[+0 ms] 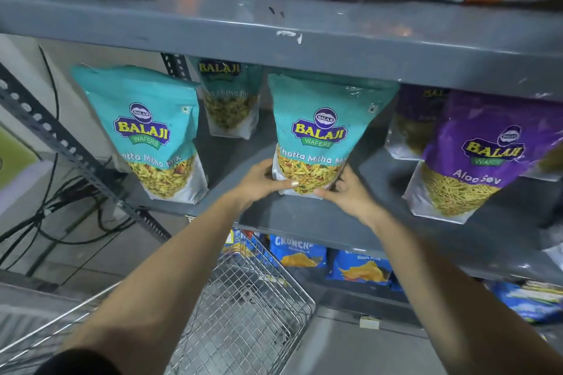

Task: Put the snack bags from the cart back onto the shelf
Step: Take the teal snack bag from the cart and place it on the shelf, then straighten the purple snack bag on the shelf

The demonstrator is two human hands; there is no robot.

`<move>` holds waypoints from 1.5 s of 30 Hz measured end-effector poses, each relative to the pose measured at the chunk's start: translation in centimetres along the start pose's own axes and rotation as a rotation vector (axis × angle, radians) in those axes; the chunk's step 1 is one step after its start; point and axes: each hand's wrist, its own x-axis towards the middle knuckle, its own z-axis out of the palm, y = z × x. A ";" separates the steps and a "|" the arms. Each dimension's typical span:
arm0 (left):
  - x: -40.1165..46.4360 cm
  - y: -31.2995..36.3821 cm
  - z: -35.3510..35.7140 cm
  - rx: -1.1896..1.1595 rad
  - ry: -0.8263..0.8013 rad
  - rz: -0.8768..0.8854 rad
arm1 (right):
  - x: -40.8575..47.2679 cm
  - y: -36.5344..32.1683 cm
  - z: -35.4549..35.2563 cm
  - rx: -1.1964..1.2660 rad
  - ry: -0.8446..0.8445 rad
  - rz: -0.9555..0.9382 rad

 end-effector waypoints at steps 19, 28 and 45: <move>-6.0 -3.2 -0.2 -0.047 0.112 0.005 | -4.6 1.9 4.1 0.017 0.054 -0.083; -6.1 -3.0 -0.4 -0.047 0.057 0.013 | -4.6 2.1 3.7 -0.005 0.036 -0.111; -8.4 -0.1 15.9 -0.046 0.502 0.327 | -12.0 9.2 -9.8 0.074 0.593 -0.186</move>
